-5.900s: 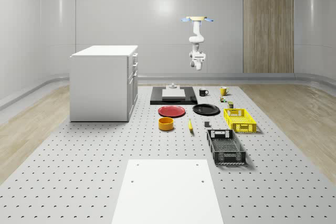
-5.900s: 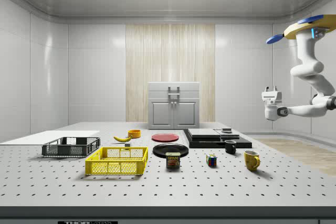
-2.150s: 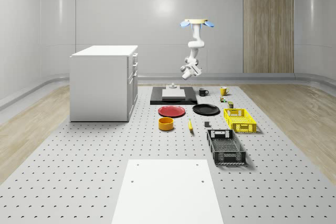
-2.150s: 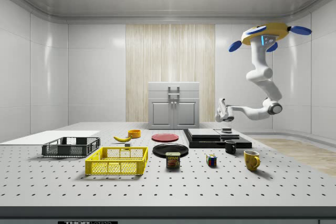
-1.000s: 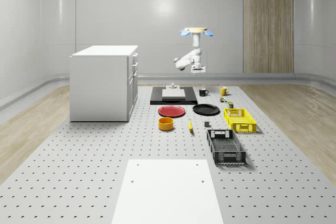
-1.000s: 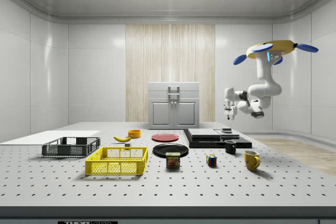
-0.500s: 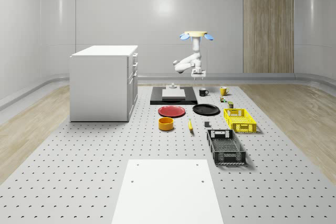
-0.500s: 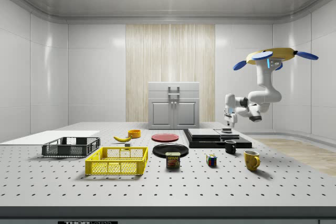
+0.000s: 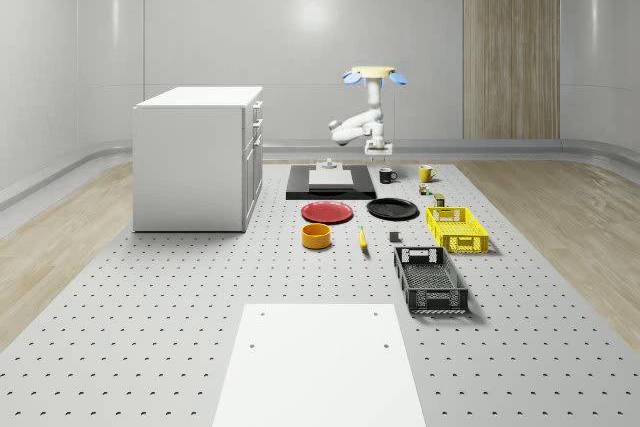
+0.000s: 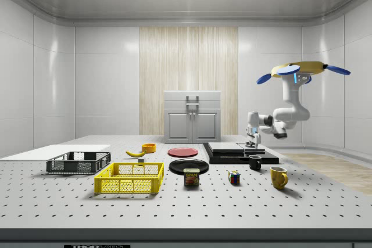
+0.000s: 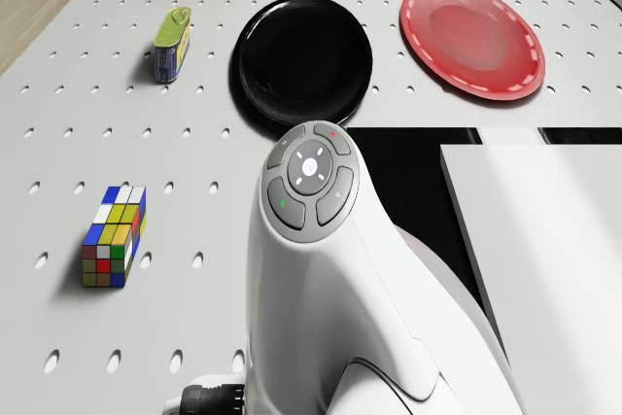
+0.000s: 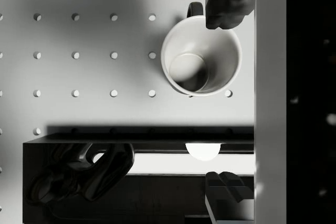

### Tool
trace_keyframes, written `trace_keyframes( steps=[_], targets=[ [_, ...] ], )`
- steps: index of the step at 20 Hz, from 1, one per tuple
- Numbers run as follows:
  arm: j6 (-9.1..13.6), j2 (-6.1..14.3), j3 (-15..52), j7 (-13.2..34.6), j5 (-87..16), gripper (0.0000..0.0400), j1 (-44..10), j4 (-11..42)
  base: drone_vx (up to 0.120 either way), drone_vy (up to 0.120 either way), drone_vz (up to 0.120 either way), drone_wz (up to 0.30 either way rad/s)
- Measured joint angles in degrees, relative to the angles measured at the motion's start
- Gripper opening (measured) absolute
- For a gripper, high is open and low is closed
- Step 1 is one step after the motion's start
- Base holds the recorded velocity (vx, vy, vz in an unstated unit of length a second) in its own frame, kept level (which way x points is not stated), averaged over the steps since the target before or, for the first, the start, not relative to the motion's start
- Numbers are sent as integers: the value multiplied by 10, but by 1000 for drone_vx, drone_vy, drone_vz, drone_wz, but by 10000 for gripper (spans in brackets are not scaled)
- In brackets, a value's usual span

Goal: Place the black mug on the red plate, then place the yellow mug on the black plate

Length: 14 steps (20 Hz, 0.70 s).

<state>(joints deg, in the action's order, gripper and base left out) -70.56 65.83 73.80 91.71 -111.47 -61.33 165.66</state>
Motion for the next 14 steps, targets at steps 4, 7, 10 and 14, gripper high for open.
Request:
trace_keyframes(
  steps=[4, 7, 10, 14],
  targets=[
    [-21, 17, -15, 0, -11, 400, 0, -3, 0, 0, 0, 0],
    [-39, 30, -32, -1, -25, 400, 0, -7, 0, 0, 0, 0],
    [-50, 38, -42, 6, -33, 400, -8, -9, 0, 0, 0, 0],
    [-69, 50, -63, 10, -50, 400, -14, -15, 0, 0, 0, 0]
  ],
)
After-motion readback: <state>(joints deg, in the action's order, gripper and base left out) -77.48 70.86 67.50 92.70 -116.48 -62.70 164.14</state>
